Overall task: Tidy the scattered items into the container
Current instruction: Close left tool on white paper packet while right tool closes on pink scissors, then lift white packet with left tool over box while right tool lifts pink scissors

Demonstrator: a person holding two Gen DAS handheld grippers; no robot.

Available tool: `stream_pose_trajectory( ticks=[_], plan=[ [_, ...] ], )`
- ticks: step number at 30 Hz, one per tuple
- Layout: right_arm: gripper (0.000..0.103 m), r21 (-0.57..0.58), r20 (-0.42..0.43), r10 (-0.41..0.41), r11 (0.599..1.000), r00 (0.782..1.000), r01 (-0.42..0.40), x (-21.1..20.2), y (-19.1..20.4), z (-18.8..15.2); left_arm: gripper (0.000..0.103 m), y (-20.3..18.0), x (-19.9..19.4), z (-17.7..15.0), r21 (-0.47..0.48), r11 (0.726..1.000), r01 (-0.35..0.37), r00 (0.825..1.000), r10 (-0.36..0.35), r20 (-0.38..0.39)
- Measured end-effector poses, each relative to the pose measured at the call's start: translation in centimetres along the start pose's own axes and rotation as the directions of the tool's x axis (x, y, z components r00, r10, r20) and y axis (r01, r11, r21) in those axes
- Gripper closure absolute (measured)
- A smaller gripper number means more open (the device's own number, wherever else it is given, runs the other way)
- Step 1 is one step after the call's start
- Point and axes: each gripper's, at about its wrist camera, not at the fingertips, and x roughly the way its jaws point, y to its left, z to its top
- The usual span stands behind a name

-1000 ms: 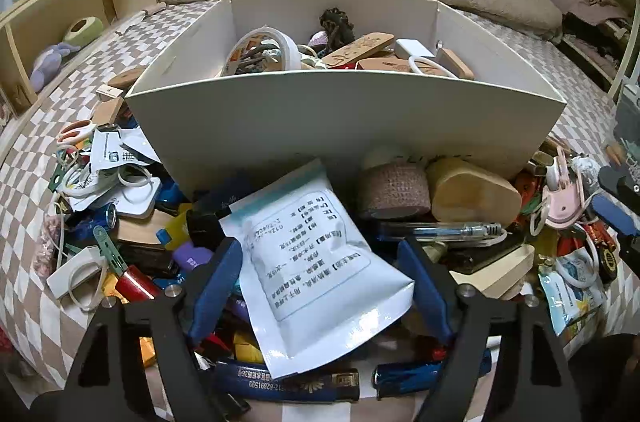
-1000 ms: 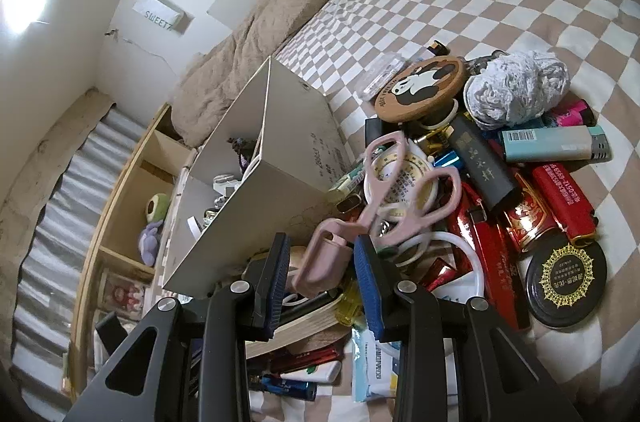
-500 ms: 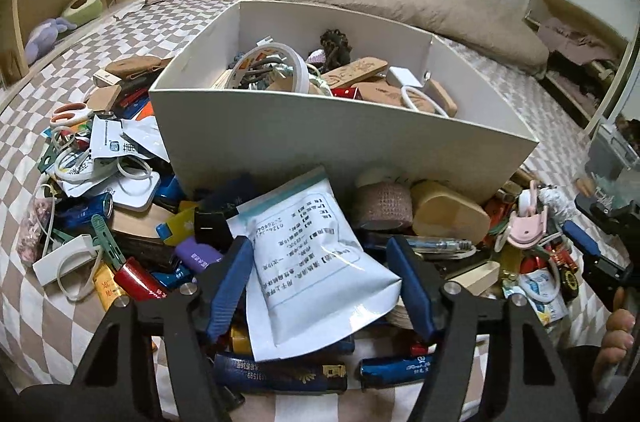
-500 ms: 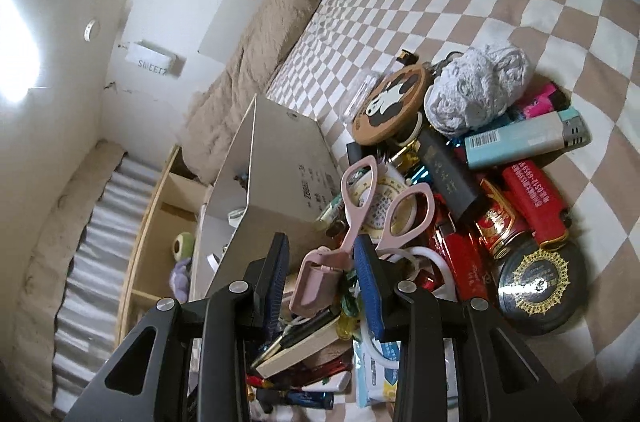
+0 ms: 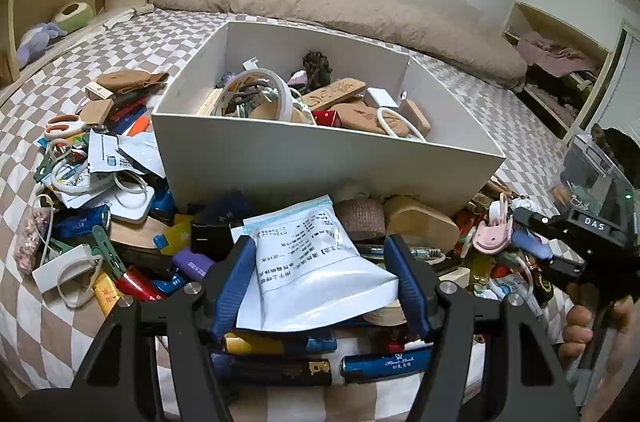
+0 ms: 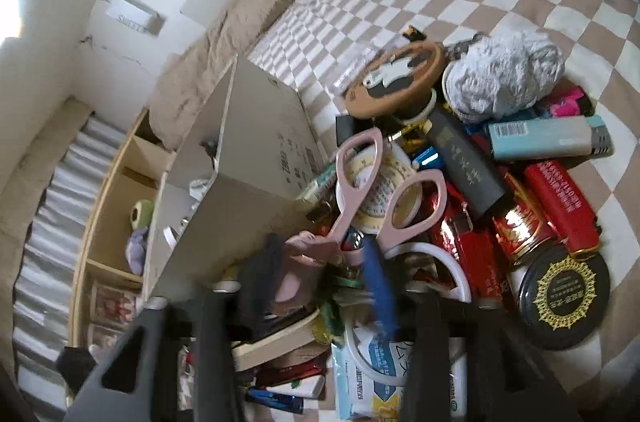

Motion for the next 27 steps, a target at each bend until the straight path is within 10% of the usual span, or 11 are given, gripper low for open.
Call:
stream_pose_trajectory(
  ticks=[14, 21, 27],
  plan=[
    [0.023, 0.018, -0.047, -0.004, 1.0, 0.999, 0.005, 2.4, 0.4, 0.3, 0.037, 0.0, -0.9, 0.1, 0.005, 1.0, 0.026, 0.999, -0.026, 0.023],
    [0.068, -0.031, -0.023, -0.04, 0.999, 0.999, 0.039, 2.4, 0.8, 0.2, 0.037, -0.1, -0.8, 0.1, 0.002, 1.0, 0.024, 0.999, -0.024, 0.022],
    [0.08, 0.004, -0.009, 0.031, 1.0, 0.999, -0.031, 1.6, 0.1, 0.0, 0.037, 0.0, -0.8, 0.1, 0.001, 1.0, 0.025, 0.999, -0.026, 0.029]
  ],
)
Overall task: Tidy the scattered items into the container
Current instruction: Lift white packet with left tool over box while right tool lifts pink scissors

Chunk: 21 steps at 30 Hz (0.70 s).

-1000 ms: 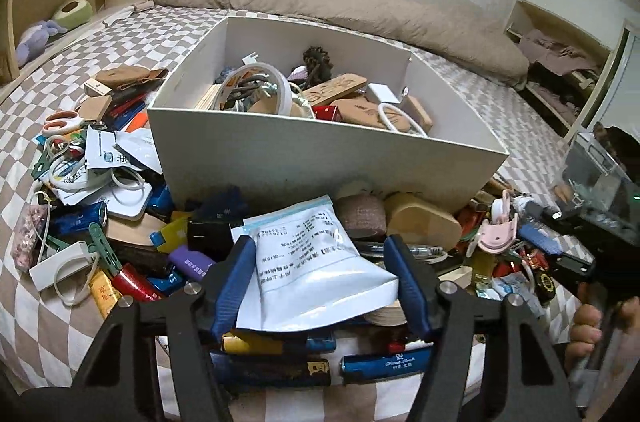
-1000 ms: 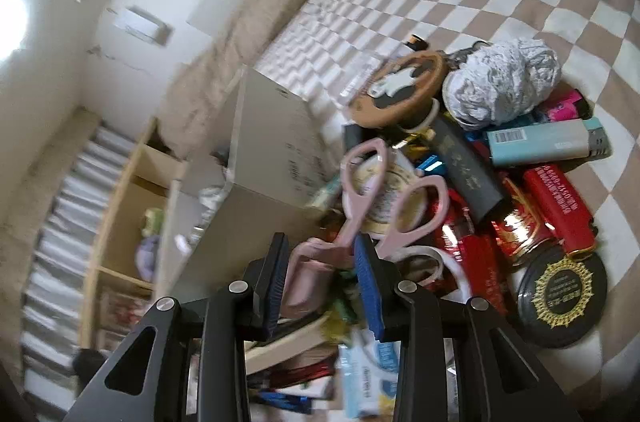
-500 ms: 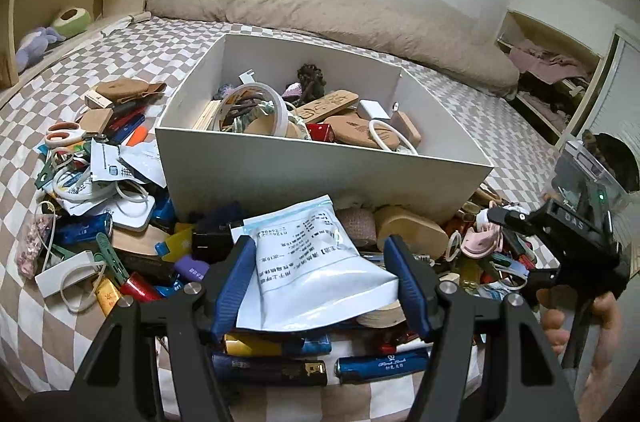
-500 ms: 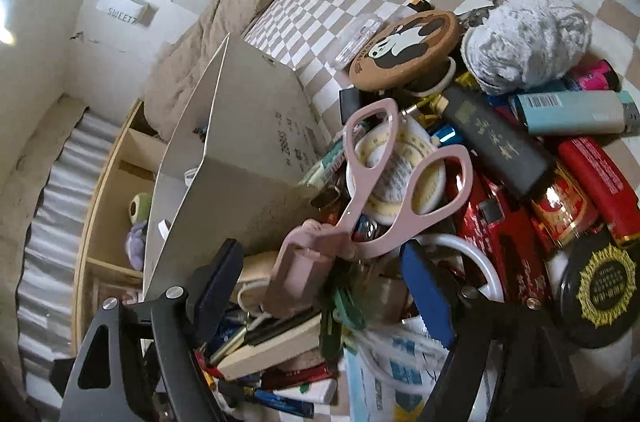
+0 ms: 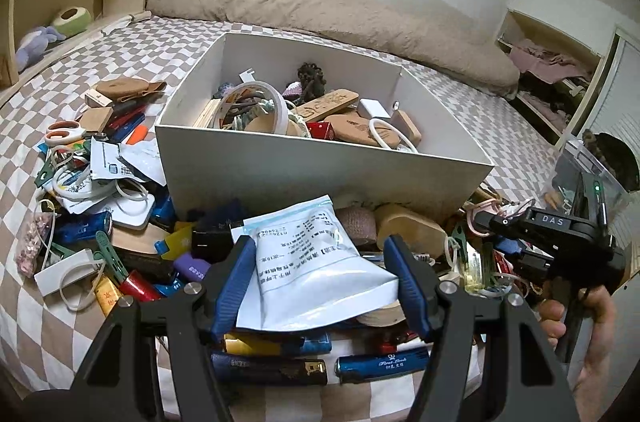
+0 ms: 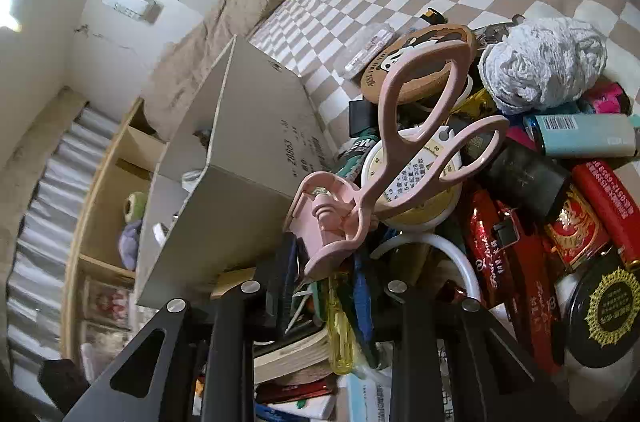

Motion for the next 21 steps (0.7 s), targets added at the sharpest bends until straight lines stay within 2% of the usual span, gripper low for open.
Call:
stream_pose_trajectory(
  ticks=[5, 14, 21],
  plan=[
    [0.085, 0.003, 0.025, 0.048, 0.999, 0.999, -0.048, -1.5, 0.1, -0.4, 0.037, 0.2, -0.4, 0.1, -0.001, 1.0, 0.002, 1.0, -0.002, 0.012],
    [0.085, -0.004, 0.053, 0.109, 0.994, 0.993, -0.109, -2.7, 0.9, -0.5, 0.037, 0.2, -1.2, 0.4, -0.001, 1.0, 0.009, 0.999, -0.009, 0.038],
    [0.085, -0.026, 0.079, 0.202, 0.979, 0.976, -0.201, -4.9, 2.6, -0.3, 0.037, 0.1, -2.3, 1.3, 0.0, 1.0, 0.022, 0.997, -0.022, 0.076]
  ],
)
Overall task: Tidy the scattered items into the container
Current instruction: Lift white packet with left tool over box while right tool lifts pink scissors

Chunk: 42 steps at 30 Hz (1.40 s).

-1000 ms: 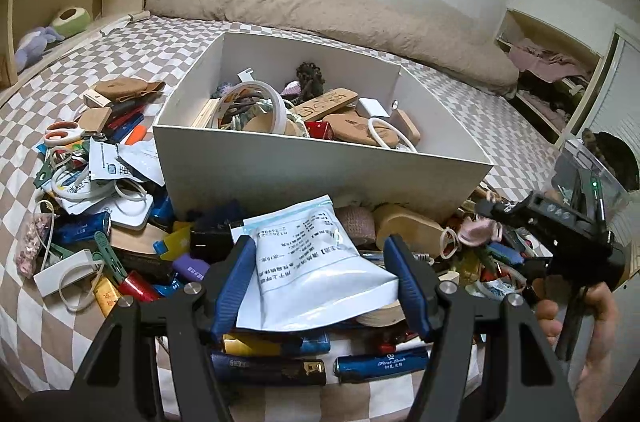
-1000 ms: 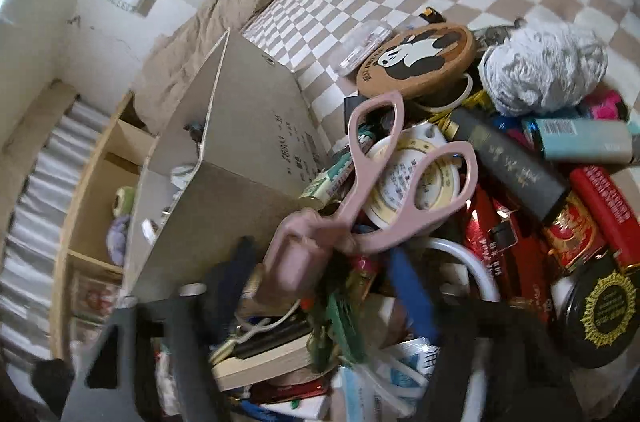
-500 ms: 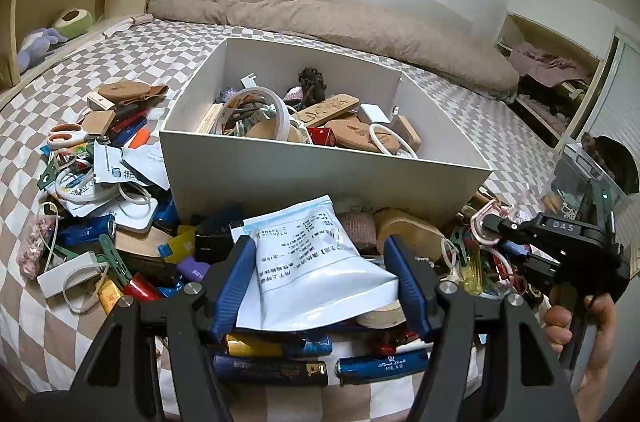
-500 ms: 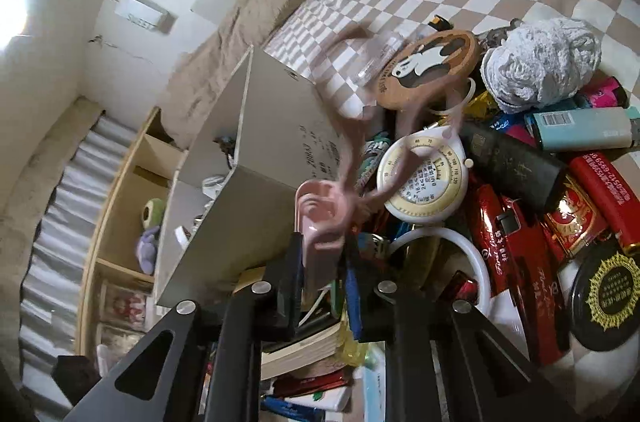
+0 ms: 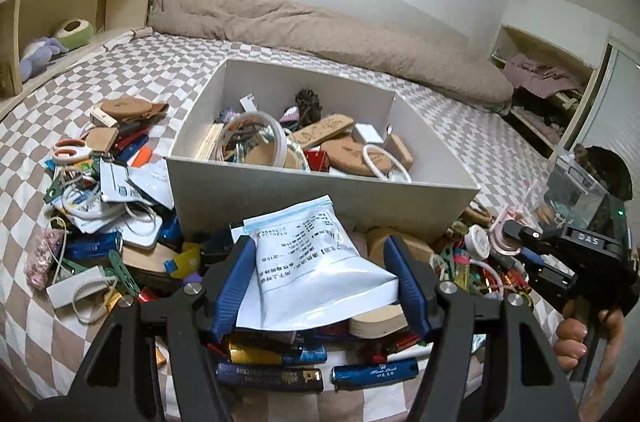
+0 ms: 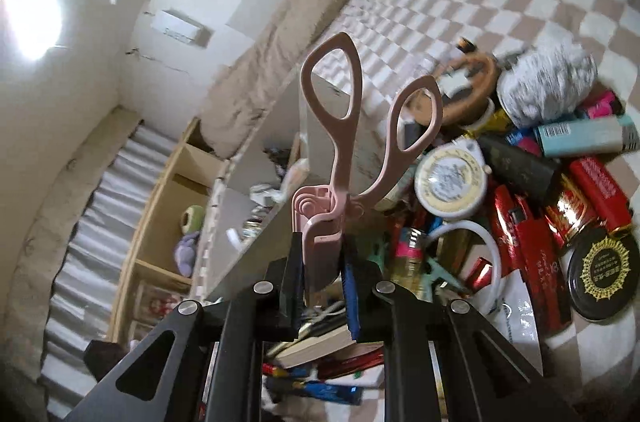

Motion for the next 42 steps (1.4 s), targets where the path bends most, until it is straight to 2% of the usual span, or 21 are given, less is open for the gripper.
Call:
stream_pose_trajectory(
  ticks=[6, 11, 18, 24, 27, 31, 34, 39, 42],
  plan=[
    [0.085, -0.07, 0.047, 0.089, 0.994, 0.995, -0.086, -2.1, 3.5, 0.6, 0.037, -0.5, -2.0, 2.0, 0.01, 1.0, 0.012, 0.997, -0.012, 0.072],
    [0.085, -0.128, 0.062, 0.151, 0.982, 0.987, -0.142, -3.4, 6.0, 1.7, 0.037, -1.1, -3.8, 4.7, 0.028, 1.0, 0.005, 0.989, -0.009, 0.149],
    [0.085, -0.204, 0.057, 0.222, 0.957, 0.974, -0.206, -3.3, 9.7, 3.9, 0.036, -1.7, -5.9, 10.5, 0.054, 0.998, 0.018, 0.963, -0.031, 0.266],
    [0.085, -0.266, 0.058, 0.277, 0.93, 0.959, -0.253, -2.7, 13.4, 6.8, 0.036, -2.0, -6.3, 15.3, 0.061, 0.997, 0.044, 0.943, -0.062, 0.328],
    [0.085, -0.303, 0.06, 0.293, 0.916, 0.954, -0.262, -2.1, 15.3, 8.0, 0.036, -1.7, -5.7, 17.3, 0.058, 0.997, 0.051, 0.939, -0.067, 0.338],
    [0.085, -0.339, 0.057, 0.307, 0.901, 0.95, -0.271, -0.8, 16.8, 9.3, 0.036, -1.3, -3.6, 19.7, 0.046, 0.997, 0.06, 0.942, -0.072, 0.329],
    [0.085, -0.351, 0.054, 0.306, 0.897, 0.95, -0.269, 0.4, 17.3, 10.0, 0.036, -0.9, -0.8, 21.0, 0.048, 0.997, 0.06, 0.952, -0.071, 0.296],
    [0.085, -0.352, 0.017, 0.281, 0.9, 0.96, -0.257, 3.0, 16.7, 10.2, 0.036, 0.7, 6.3, 20.9, 0.022, 1.0, 0.015, 0.987, -0.018, 0.162],
    [0.085, -0.334, -0.015, 0.254, 0.91, 0.967, -0.245, 4.8, 15.7, 9.9, 0.036, 1.5, 10.0, 19.8, 0.001, 1.0, 0.01, 0.997, -0.011, 0.073]
  ],
)
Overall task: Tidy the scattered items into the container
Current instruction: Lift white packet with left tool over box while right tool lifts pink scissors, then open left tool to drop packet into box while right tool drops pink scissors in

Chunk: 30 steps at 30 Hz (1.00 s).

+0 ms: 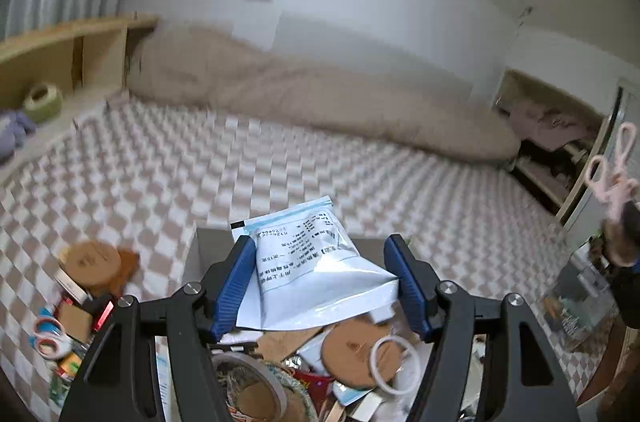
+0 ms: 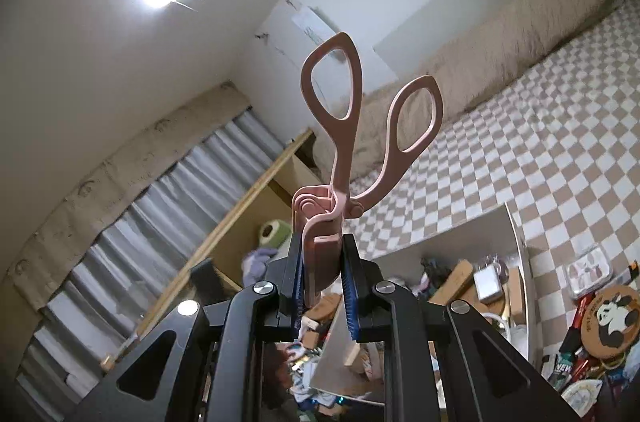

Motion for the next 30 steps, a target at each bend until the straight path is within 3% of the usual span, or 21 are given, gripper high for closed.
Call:
stream_pose_trajectory(
  ticks=[4, 9, 11, 18, 25, 30],
  plan=[
    [0.085, 0.041, -0.053, -0.027, 0.999, 0.998, 0.029, 1.9, -2.0, -1.0, 0.036, 0.6, 3.3, -1.5, -0.019, 1.0, -0.022, 0.995, 0.02, -0.094],
    [0.085, 0.083, -0.102, -0.061, 0.994, 0.993, 0.069, 3.4, -4.1, -1.9, 0.03, 2.0, 4.3, -2.5, -0.104, 0.994, -0.035, 0.99, 0.02, -0.141],
    [0.085, 0.096, -0.117, -0.073, 0.992, 0.99, 0.084, 3.8, -4.6, -2.2, 0.024, 2.6, 3.7, -2.6, -0.133, 0.99, -0.043, 0.991, 0.026, -0.13],
    [0.085, 0.088, -0.191, -0.139, 0.984, 0.972, 0.158, 5.3, -5.7, -3.5, 0.023, 2.7, 1.6, -2.3, -0.104, 0.992, -0.074, 0.994, 0.065, -0.087],
    [0.085, -0.03, -0.28, -0.203, 0.979, 0.938, 0.203, 7.4, -4.5, -5.3, 0.018, 1.9, 0.7, -2.6, -0.049, 0.996, -0.074, 0.995, 0.071, -0.065],
    [0.085, -0.13, -0.361, -0.234, 0.971, 0.902, 0.2, 9.4, -3.4, -6.9, 0.018, 1.6, 0.1, -2.6, -0.038, 0.997, -0.067, 0.996, 0.065, -0.053]
  ],
)
